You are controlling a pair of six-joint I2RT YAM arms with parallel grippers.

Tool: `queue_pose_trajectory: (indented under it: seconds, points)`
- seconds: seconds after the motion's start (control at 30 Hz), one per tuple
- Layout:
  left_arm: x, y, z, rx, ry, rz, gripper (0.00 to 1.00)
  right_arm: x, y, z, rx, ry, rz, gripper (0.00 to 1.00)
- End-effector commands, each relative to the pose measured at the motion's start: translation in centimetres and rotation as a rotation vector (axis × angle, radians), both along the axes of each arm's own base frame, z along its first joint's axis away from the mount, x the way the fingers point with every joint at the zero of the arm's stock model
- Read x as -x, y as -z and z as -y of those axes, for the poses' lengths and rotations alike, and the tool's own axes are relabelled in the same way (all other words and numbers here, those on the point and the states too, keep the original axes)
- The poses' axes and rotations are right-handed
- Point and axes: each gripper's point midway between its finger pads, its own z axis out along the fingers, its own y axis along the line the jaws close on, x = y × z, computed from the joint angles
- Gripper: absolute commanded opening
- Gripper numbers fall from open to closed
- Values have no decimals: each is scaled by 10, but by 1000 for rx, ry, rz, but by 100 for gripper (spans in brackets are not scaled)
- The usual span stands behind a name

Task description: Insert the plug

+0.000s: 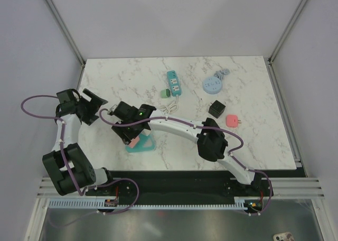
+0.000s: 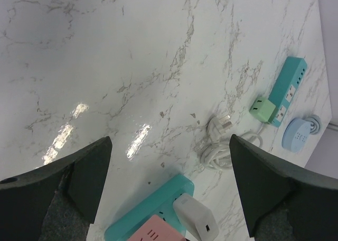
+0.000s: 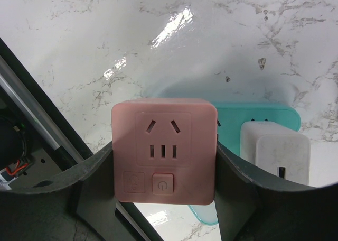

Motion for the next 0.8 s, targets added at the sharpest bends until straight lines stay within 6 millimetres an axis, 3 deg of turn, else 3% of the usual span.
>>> queue_pose_trajectory:
  seconds: [0.0,0.4,0.77]
  points:
    - [-6,-4,2,30,0,36,99,-1,-20,-18,-75,-24,17,0]
    - [-5,-5,1,27,-2,41,99,-2,-43,-17,-107,-38,54,0]
    - [-4,-5,1,26,-2,40,99,17,-19,-12,-55,-56,6,0]
